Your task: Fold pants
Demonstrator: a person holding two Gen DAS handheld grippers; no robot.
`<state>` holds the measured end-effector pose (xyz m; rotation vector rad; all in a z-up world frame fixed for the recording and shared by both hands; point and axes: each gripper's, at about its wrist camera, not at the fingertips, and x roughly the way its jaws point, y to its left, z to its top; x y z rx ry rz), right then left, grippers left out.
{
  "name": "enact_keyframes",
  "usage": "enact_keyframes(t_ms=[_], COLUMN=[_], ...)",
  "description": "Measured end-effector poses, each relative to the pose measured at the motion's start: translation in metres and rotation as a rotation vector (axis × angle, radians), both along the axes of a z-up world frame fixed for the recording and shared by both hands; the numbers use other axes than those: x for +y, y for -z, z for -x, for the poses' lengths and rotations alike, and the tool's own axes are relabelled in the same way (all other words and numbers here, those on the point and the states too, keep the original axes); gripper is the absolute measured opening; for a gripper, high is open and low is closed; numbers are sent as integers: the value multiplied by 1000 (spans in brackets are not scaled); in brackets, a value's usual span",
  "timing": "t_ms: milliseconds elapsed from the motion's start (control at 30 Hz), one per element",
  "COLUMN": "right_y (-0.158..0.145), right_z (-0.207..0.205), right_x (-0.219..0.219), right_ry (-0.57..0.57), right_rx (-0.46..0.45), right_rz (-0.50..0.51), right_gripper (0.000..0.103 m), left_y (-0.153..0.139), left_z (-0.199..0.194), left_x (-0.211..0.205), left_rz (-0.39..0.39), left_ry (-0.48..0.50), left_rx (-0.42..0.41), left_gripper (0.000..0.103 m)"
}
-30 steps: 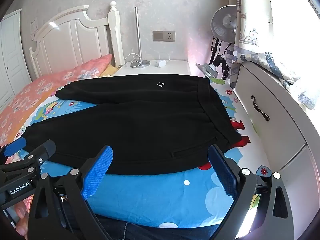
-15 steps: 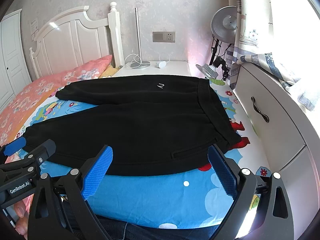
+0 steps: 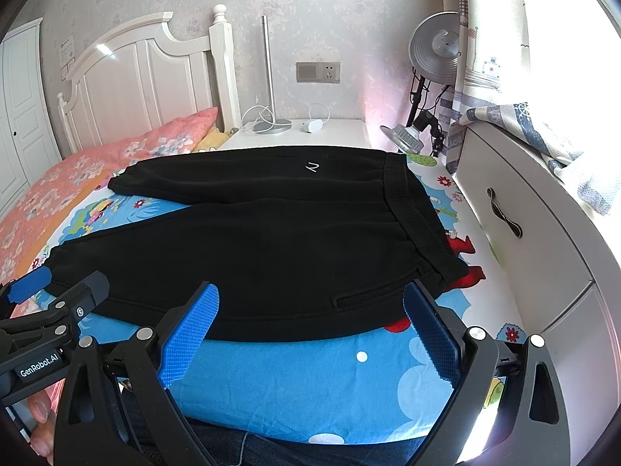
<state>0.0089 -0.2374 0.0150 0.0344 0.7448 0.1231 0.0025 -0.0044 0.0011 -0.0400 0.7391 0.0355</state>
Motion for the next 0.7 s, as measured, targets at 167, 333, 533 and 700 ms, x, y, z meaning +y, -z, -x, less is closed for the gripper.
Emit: enact_keyframes(t_ms=[167, 333, 533, 700], right_y=[0, 0, 1, 1], right_z=[0, 1, 1, 1], right_x=[0, 0, 1, 0], right_ry=[0, 0, 0, 0], right_rx=[-1, -1, 0, -1], right_rz=[0, 0, -1, -1], right_gripper=[93, 93, 93, 93], left_y=[-1, 1, 2, 1], left_z=[-3, 2, 1, 2], left_x=[-1, -1, 0, 0], left_rz=[1, -2, 0, 0], left_ry=[0, 1, 0, 1], left_rx=[2, -3, -1, -1], left_gripper=[101, 101, 101, 101])
